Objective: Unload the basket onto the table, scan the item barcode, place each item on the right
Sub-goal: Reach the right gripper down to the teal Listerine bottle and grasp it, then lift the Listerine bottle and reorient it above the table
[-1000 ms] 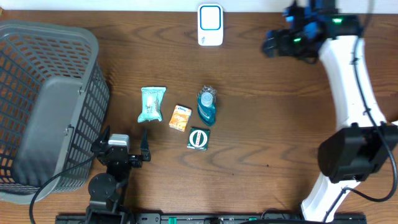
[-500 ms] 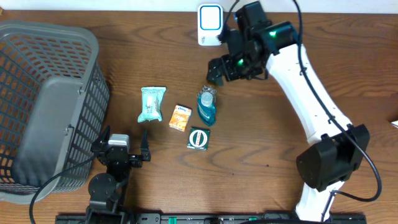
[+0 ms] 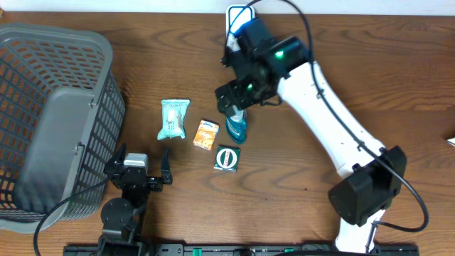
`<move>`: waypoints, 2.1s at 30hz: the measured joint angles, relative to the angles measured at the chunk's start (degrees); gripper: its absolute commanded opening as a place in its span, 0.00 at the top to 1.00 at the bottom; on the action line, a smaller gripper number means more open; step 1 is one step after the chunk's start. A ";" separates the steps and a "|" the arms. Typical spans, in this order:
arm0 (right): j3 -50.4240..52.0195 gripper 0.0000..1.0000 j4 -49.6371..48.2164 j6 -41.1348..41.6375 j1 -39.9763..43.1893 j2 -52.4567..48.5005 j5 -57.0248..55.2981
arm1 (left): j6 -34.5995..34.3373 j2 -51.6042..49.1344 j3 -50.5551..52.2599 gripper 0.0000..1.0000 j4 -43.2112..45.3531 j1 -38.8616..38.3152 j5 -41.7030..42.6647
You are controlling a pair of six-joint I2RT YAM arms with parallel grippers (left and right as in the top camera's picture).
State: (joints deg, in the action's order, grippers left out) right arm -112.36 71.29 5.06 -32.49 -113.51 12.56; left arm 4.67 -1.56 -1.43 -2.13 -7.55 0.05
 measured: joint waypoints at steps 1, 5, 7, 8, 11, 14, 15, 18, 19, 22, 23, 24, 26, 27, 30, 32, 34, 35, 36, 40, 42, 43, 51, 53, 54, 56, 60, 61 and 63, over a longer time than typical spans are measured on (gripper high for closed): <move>0.44 0.01 -0.39 0.24 -0.90 0.02 -0.94 | 0.00 0.00 0.00 0.02 0.00 0.00 0.00; 4.00 0.01 -2.62 0.76 -3.89 0.02 -4.68 | 0.00 0.00 0.00 0.02 0.00 0.00 0.00; 6.14 0.01 -3.87 0.87 -5.07 0.02 -7.10 | 0.00 0.00 0.00 0.03 0.00 0.00 0.02; 7.15 0.01 -4.85 0.90 -5.51 0.02 -8.39 | 0.00 0.00 0.00 0.02 0.00 0.00 0.00; 9.33 0.01 -8.11 1.49 -6.29 0.02 -12.09 | 0.00 0.00 0.00 0.02 0.00 0.00 0.02; 11.26 0.07 -11.43 2.01 -6.38 0.02 -14.29 | 0.00 0.00 0.00 0.02 0.00 0.00 0.02; 11.91 0.07 -12.41 2.12 -6.38 0.02 -14.80 | 0.00 0.00 0.00 0.02 0.00 0.00 0.02; 14.23 0.13 -14.27 2.82 -6.38 0.02 -15.74 | 0.00 0.00 0.00 0.02 0.00 0.00 0.00; 14.99 0.17 -14.58 3.13 -6.38 0.02 -15.93 | 0.00 0.00 0.00 0.02 0.00 0.00 0.02; 16.92 0.31 -15.08 3.89 -6.38 0.02 -16.04 | 0.00 0.00 0.00 0.03 0.00 0.00 0.02; 17.18 0.36 -15.17 4.07 -6.38 0.02 -15.87 | 0.00 0.00 0.00 0.02 0.00 0.00 0.02; 17.18 0.42 -15.30 4.24 -6.38 0.02 -16.00 | 0.00 0.00 0.00 0.02 0.00 0.00 0.02; 17.22 0.49 -15.78 4.66 -6.38 0.02 -15.96 | 0.00 0.00 0.00 0.02 0.00 0.00 0.00; 17.22 0.53 -15.98 4.87 -6.38 0.02 -16.02 | 0.00 0.00 0.00 0.02 0.00 0.00 0.02; 17.29 0.58 -16.52 6.03 -6.38 0.02 -16.00 | 0.00 0.00 0.00 0.03 0.00 0.00 0.00; 17.29 0.63 -16.68 7.82 -6.38 0.02 -16.11 | 0.00 0.00 0.00 0.02 0.00 0.00 0.02; 17.29 0.67 -16.74 10.27 -6.38 0.02 -16.52 | 0.00 0.00 0.00 0.02 0.00 0.00 0.02; 17.29 0.68 -16.70 11.72 -6.38 0.02 -16.98 | 0.00 0.00 0.00 0.02 0.00 0.00 0.02; 17.29 0.68 -16.70 13.70 -6.38 0.02 -17.68 | 0.00 0.00 0.00 0.03 0.00 0.00 0.00; 17.29 0.72 -16.26 20.04 -6.38 0.02 -20.17 | 0.00 0.00 0.00 0.02 0.00 0.00 0.00; 17.05 0.71 -14.82 24.41 -6.38 0.02 -21.68 | 0.00 0.00 0.00 0.02 0.00 0.00 0.00; 16.85 0.71 -13.88 26.51 -6.38 0.02 -22.51 | 0.00 0.00 0.00 0.02 0.00 0.00 0.02; 13.09 0.69 -5.44 43.76 -6.36 0.02 -28.76 | 0.00 0.00 0.00 0.02 0.00 0.00 0.00; 12.41 0.69 -3.74 48.89 -6.36 0.02 -30.21 | 0.00 0.00 0.00 0.02 0.00 0.00 0.02; 12.31 0.70 -2.93 51.52 -6.36 0.02 -30.93 | 0.00 0.00 0.00 0.02 0.00 0.00 0.02; 12.28 0.71 -1.84 56.68 -6.36 0.02 -32.33 | 0.00 0.00 0.00 0.02 0.00 0.00 0.02; 12.28 0.74 -1.64 66.31 -6.36 0.02 -34.67 | 0.00 0.00 0.00 0.02 0.00 0.00 0.02; 12.28 0.74 -1.64 69.13 -6.36 0.02 -35.23 | 0.00 0.00 0.00 0.02 0.00 0.00 0.00; 12.28 0.73 -1.64 73.77 -6.36 0.02 -36.09 | 0.00 0.00 0.00 0.02 0.00 0.00 0.00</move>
State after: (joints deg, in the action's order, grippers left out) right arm -100.07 69.65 78.83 -38.85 -113.49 -23.53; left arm 4.67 -1.56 -1.43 -2.13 -7.55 0.05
